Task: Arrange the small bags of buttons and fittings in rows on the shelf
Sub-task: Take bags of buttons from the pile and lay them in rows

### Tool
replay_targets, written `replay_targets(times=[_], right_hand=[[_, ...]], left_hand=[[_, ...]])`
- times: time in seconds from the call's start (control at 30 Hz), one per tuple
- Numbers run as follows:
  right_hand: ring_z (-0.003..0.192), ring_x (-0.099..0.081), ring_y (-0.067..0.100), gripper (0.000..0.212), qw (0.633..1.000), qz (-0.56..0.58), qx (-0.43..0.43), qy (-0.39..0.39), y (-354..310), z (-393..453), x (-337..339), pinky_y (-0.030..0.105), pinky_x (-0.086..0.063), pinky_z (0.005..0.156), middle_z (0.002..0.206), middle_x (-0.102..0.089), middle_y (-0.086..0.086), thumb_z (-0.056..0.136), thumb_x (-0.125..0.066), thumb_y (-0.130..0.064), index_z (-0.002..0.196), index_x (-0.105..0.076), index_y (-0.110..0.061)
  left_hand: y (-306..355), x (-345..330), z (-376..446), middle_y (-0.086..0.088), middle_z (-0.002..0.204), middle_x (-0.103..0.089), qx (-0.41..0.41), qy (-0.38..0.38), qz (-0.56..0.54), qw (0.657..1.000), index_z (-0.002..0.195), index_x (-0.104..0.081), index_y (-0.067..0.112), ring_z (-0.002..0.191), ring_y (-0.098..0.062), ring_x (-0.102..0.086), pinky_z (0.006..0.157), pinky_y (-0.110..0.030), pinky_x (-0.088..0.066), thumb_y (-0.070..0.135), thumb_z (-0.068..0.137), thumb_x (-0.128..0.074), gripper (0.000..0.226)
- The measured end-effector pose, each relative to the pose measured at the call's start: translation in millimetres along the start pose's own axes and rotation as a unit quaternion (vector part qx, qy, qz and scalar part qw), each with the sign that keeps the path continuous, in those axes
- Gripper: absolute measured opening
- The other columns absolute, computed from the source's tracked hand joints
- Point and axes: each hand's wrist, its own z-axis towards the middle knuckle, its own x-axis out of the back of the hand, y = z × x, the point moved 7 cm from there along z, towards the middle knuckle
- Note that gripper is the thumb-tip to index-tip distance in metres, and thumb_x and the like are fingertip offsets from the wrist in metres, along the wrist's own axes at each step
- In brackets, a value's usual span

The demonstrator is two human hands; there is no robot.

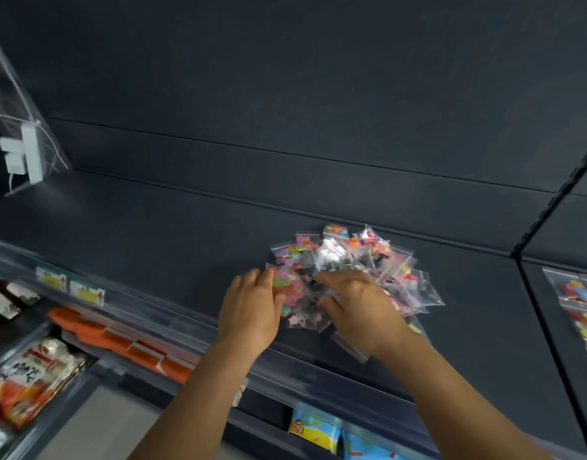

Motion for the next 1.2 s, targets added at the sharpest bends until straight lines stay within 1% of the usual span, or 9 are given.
replay_targets(times=[0.23,0.37,0.53,0.6,0.67,0.73,0.9,1.07,1.2], right_hand=[[0.106,-0.053,0.025,0.023,0.999,-0.013,-0.026,-0.039,-25.2,31.0,-35.3,0.035,-0.045,0.093,0.109,-0.064,0.003,0.090,-0.055,-0.030,0.108,-0.066,-0.020],[0.109,-0.052,0.025,0.042,0.996,-0.030,-0.077,-0.035,-24.7,35.7,-37.0,0.033,-0.042,0.097,0.110,-0.064,0.004,0.088,-0.061,-0.033,0.127,-0.053,-0.022],[0.113,-0.053,0.025,0.052,0.989,-0.025,-0.131,-0.057,-21.2,47.8,-42.6,0.033,-0.043,0.097,0.113,-0.064,0.004,0.083,-0.065,-0.030,0.132,-0.048,-0.023],[0.105,-0.056,0.027,0.038,0.987,-0.023,-0.145,-0.070,-20.7,50.9,-45.1,0.033,-0.047,0.086,0.100,-0.064,0.004,0.081,-0.066,-0.028,0.117,-0.055,-0.021],[0.090,-0.056,0.026,0.014,0.987,-0.013,-0.150,-0.063,-21.3,52.0,-44.1,0.028,-0.042,0.072,0.083,-0.056,0.004,0.080,-0.065,-0.022,0.085,-0.052,-0.019],[0.074,-0.050,0.022,0.027,0.988,0.019,-0.143,-0.047,-23.4,52.2,-42.1,0.024,-0.035,0.064,0.074,-0.049,0.003,0.081,-0.063,-0.019,0.067,-0.040,-0.021],[0.049,-0.042,0.005,0.034,0.983,0.104,-0.149,0.008,-23.2,49.0,-24.1,0.013,-0.030,0.040,0.060,-0.046,-0.007,0.088,-0.060,-0.016,0.066,-0.036,-0.025],[0.055,-0.055,0.008,0.018,0.949,0.258,-0.172,0.050,-18.1,41.0,-5.2,0.014,-0.045,0.045,0.067,-0.058,-0.005,0.084,-0.068,-0.017,0.074,-0.053,-0.021],[0.050,-0.047,0.005,0.018,0.917,0.340,-0.183,0.097,-7.7,23.9,17.0,0.018,-0.041,0.051,0.061,-0.058,0.000,0.085,-0.068,-0.023,0.071,-0.061,-0.014]], left_hand=[[-29.4,2.4,8.1,0.002,0.131,-0.051,-0.020,-0.005,-0.111,0.994,0.135,-0.050,0.022,0.122,-0.019,-0.043,0.097,-0.028,-0.039,0.031,0.093,-0.055,0.042],[-49.1,0.7,11.4,-0.003,0.138,-0.046,0.033,-0.015,-0.060,0.998,0.145,-0.032,0.017,0.129,-0.023,-0.035,0.104,-0.033,-0.034,0.047,0.089,-0.056,0.068],[-56.5,-3.0,16.6,-0.002,0.113,-0.062,0.061,-0.022,-0.168,0.984,0.124,-0.057,0.015,0.108,-0.020,-0.053,0.086,-0.032,-0.047,0.039,0.080,-0.071,0.052],[-57.1,-2.7,15.5,0.002,0.102,-0.066,0.064,-0.022,-0.205,0.976,0.108,-0.065,0.018,0.097,-0.016,-0.058,0.078,-0.030,-0.050,0.032,0.079,-0.074,0.033],[-58.1,-3.0,14.5,0.005,0.094,-0.065,0.060,-0.016,-0.221,0.973,0.097,-0.066,0.021,0.092,-0.016,-0.060,0.077,-0.033,-0.051,0.027,0.079,-0.074,0.021],[-58.2,-1.2,14.1,0.006,0.090,-0.062,0.051,-0.002,-0.230,0.972,0.090,-0.063,0.024,0.091,-0.017,-0.059,0.076,-0.033,-0.051,0.024,0.080,-0.074,0.014],[-57.9,15.1,11.9,0.013,0.083,-0.059,0.058,0.037,-0.302,0.951,0.092,-0.051,0.024,0.072,-0.004,-0.057,0.053,-0.006,-0.039,0.017,0.085,-0.068,0.020],[-44.0,31.5,13.6,0.007,0.087,-0.065,0.070,0.045,-0.421,0.903,0.098,-0.051,0.023,0.069,-0.005,-0.063,0.051,-0.009,-0.045,0.015,0.076,-0.076,0.034],[-15.6,33.8,15.5,0.000,0.081,-0.069,0.043,0.004,-0.460,0.887,0.087,-0.064,0.019,0.070,-0.012,-0.064,0.059,-0.022,-0.049,0.018,0.075,-0.075,0.017]])
